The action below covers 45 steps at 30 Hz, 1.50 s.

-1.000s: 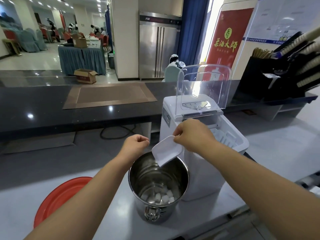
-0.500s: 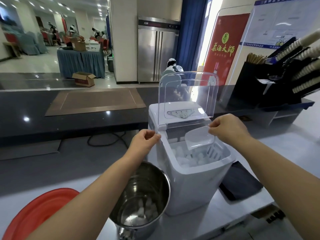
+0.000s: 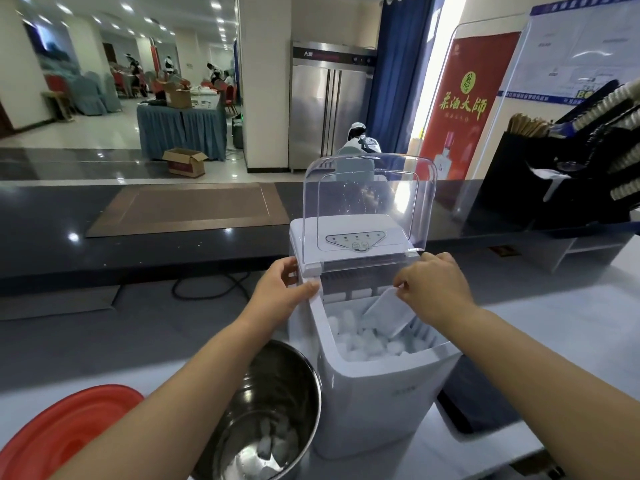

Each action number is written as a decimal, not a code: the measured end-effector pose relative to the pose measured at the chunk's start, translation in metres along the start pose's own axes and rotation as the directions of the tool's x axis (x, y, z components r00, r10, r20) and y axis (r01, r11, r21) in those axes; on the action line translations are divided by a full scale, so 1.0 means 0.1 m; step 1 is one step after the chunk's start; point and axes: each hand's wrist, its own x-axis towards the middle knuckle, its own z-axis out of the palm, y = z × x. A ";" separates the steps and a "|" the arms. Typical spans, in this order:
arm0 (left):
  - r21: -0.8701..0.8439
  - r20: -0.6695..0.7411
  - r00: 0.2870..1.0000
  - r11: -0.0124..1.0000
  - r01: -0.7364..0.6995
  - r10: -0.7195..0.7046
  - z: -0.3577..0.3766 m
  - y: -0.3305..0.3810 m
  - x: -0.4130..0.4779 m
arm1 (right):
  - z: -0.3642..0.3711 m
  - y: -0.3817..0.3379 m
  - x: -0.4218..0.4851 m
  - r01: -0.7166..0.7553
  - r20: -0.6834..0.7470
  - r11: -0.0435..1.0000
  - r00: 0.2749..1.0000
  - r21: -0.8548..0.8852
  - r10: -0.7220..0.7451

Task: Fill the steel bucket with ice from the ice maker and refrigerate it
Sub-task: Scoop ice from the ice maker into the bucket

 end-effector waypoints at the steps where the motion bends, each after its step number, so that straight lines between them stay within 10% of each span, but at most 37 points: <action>1: -0.002 0.001 1.000 1.000 -0.004 0.004 0.01 -0.01 0.00 | 0.01 0.02 0.02 0.015 0.038 1.000 0.999 0.005 -0.015; 13: -0.027 -0.010 1.000 1.000 0.002 -0.002 0.05 0.00 -0.02 | 0.08 -0.07 0.19 0.286 0.186 0.953 0.946 -0.101 -0.264; 45: -0.048 0.007 1.000 0.999 -0.003 0.003 0.05 -0.05 -0.03 | 0.30 -0.15 0.13 0.135 0.352 0.982 0.920 0.131 -0.173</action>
